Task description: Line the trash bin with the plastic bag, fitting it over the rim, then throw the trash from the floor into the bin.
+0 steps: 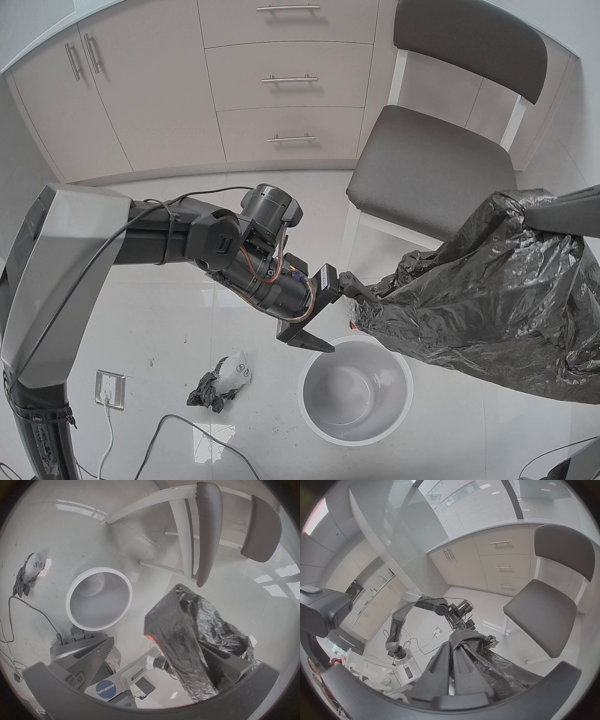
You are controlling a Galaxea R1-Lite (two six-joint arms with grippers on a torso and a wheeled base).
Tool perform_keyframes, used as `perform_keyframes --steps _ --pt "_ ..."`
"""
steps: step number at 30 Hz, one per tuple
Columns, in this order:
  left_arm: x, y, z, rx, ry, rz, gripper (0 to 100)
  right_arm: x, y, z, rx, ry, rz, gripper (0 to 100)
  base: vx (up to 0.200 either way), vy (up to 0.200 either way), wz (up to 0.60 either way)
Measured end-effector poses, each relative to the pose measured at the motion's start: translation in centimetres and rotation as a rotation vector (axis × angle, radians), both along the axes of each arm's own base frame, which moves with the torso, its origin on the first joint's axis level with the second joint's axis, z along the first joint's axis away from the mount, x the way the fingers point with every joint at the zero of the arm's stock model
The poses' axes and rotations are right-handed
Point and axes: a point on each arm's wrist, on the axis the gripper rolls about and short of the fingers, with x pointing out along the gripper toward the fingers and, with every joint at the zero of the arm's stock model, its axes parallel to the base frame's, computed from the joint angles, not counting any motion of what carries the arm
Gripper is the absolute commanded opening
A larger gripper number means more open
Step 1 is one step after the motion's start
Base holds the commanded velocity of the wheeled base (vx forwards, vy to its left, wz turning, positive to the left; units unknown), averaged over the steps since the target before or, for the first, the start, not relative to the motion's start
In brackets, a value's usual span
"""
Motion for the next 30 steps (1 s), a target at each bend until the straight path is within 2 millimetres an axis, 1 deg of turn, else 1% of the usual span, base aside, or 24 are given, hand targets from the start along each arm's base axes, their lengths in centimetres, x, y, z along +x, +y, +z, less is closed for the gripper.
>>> perform_keyframes --steps 19,20,30 --pt "0.06 -0.02 0.04 -0.003 -0.006 0.001 100 -0.32 -0.12 0.28 0.013 -0.005 0.015 0 0.0 0.0 0.0" --pt "0.07 0.01 0.06 -0.003 -0.006 0.001 0 -0.32 -0.12 0.28 0.014 -0.005 0.015 0 0.0 0.0 0.0" --pt "0.09 -0.01 0.17 -0.007 -0.012 0.0 0 -0.36 -0.15 0.44 0.024 -0.008 0.016 0 0.0 0.0 0.0"
